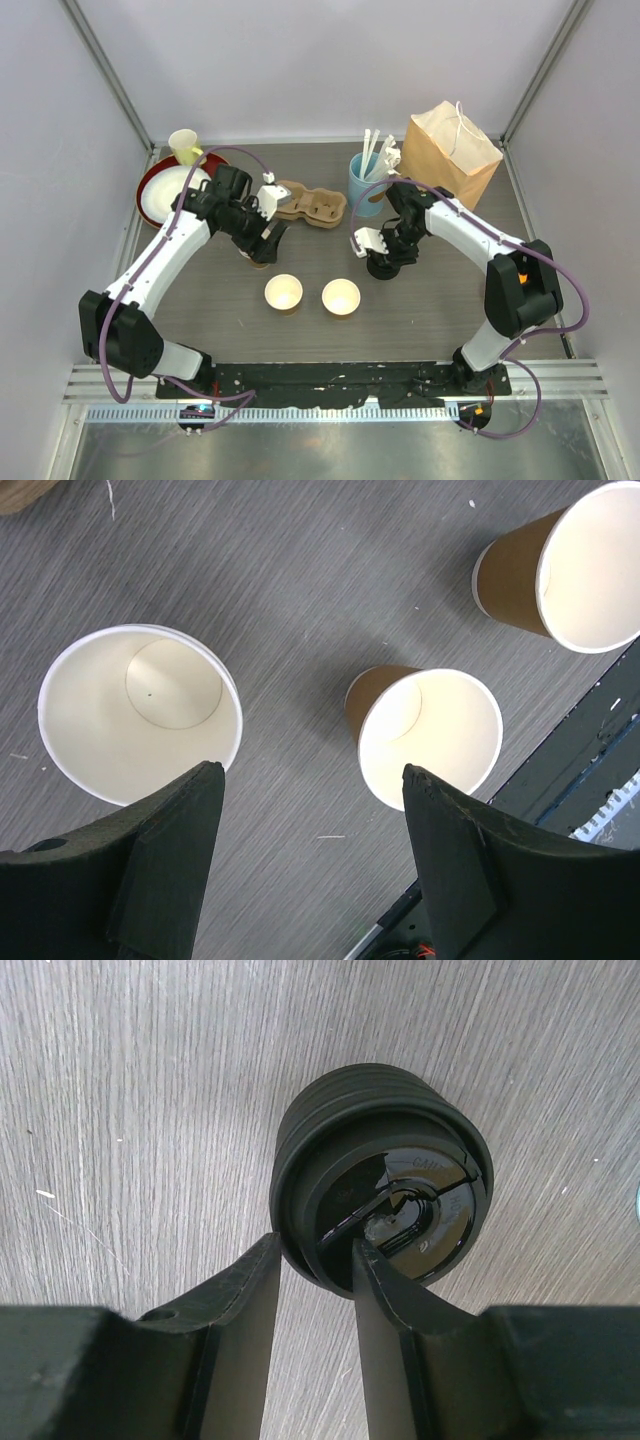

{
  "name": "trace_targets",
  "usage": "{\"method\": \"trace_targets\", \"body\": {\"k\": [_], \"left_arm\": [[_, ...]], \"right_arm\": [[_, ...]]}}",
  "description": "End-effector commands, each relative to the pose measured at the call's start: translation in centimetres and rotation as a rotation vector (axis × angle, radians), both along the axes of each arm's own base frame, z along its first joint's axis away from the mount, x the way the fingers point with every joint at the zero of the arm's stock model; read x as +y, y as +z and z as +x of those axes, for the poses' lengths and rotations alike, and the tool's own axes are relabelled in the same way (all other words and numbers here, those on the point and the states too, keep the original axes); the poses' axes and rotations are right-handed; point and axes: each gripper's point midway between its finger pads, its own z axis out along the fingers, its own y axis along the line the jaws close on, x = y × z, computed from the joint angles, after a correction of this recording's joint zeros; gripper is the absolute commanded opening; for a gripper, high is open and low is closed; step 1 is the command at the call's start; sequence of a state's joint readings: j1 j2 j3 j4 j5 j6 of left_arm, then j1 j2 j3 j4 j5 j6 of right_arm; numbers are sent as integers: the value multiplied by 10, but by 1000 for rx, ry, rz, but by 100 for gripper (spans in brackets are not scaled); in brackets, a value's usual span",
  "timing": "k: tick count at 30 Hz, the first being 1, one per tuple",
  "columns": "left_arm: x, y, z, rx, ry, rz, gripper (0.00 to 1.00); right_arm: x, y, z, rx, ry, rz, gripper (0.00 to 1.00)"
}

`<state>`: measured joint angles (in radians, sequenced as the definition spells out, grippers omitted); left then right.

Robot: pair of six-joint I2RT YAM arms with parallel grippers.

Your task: Pack the takeout coffee

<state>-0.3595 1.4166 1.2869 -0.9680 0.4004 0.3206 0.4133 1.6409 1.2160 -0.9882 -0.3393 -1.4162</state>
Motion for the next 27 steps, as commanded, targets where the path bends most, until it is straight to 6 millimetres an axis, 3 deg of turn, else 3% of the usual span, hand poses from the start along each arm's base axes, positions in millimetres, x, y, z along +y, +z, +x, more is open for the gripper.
{"method": "trace_targets", "body": {"k": [1, 5, 9, 12, 18, 22, 27], "left_arm": [[0, 12, 2, -28, 1, -13, 76], [0, 14, 2, -33, -1, -12, 76], [0, 15, 1, -31, -6, -12, 76], [1, 16, 1, -34, -6, -12, 76], [0, 17, 1, -36, -12, -12, 76], [0, 18, 1, -39, -15, -11, 76], [3, 19, 3, -46, -2, -5, 76]], "right_arm": [[2, 12, 8, -47, 21, -6, 40], [2, 13, 6, -47, 21, -2, 35], [4, 16, 5, -52, 25, -3, 16], [6, 20, 4, -48, 27, 8, 8], [11, 30, -1, -37, 33, 38, 1], [12, 38, -2, -30, 11, 44, 1], [22, 66, 2, -78, -36, 112, 1]]}}
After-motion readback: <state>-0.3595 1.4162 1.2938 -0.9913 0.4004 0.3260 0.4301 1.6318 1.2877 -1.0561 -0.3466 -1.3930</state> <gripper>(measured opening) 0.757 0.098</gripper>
